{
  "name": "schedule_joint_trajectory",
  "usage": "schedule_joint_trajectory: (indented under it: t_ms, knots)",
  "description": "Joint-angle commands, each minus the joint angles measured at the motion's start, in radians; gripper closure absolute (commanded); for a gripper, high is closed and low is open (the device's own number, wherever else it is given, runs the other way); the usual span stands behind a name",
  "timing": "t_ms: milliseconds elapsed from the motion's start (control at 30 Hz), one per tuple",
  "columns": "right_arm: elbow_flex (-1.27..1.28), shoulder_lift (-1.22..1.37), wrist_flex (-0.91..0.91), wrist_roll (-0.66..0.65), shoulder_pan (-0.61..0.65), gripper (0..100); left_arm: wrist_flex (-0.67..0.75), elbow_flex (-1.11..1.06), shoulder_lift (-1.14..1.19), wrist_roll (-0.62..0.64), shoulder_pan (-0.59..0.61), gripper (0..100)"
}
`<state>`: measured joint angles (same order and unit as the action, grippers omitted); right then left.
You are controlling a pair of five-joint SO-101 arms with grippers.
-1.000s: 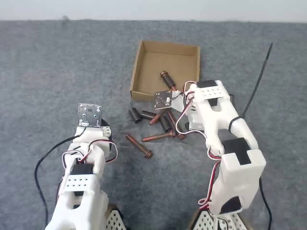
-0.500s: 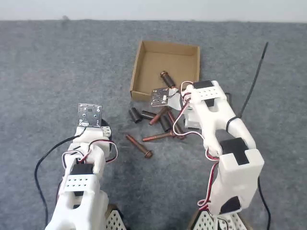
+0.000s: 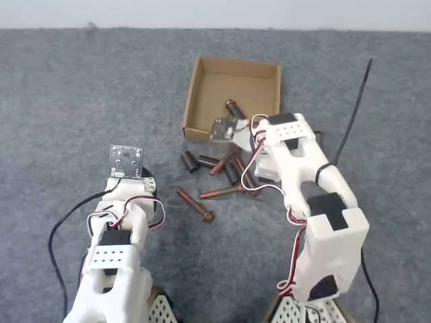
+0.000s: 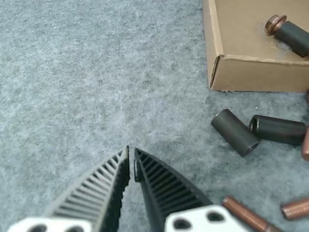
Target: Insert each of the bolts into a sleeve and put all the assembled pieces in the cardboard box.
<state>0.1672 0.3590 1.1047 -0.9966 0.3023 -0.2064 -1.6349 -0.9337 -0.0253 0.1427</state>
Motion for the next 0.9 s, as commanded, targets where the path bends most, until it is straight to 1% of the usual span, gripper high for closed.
schedule_joint_trajectory:
  t_ms: [0,67,133,200,300,400,567,700,767,867]
  knots:
    - [-0.055,-0.059,-0.001,0.264,-0.039,99.2,0.002,0.018,-0.026,-0.012,0.005,99]
    - [-0.052,-0.107,-0.001,0.397,-0.059,99.3,0.002,0.018,-0.026,-0.012,0.005,99]
    - [-0.048,-0.163,-0.001,0.502,-0.088,99.3,0.002,0.018,-0.026,-0.012,0.005,99]
    - [-0.043,-0.220,0.002,0.583,-0.124,99.3,0.002,0.018,-0.026,-0.012,0.005,99]
    - [-0.018,-0.308,0.022,0.667,-0.174,99.3,0.002,0.018,-0.026,-0.012,0.005,99]
    - [0.041,-0.398,0.058,0.706,-0.214,99.2,0.002,0.018,-0.026,-0.012,0.005,99]
    - [0.186,-0.558,0.099,0.707,-0.328,99.2,0.002,0.018,-0.026,-0.012,0.005,99]
    - [0.308,-0.662,0.081,0.717,-0.447,99.2,0.002,0.018,-0.026,-0.012,0.005,99]
    - [0.379,-0.690,0.051,0.729,-0.476,99.2,0.002,0.018,-0.026,-0.012,0.005,99]
    - [0.473,-0.702,-0.015,0.798,-0.503,99.2,0.002,0.018,-0.026,-0.012,0.005,99]
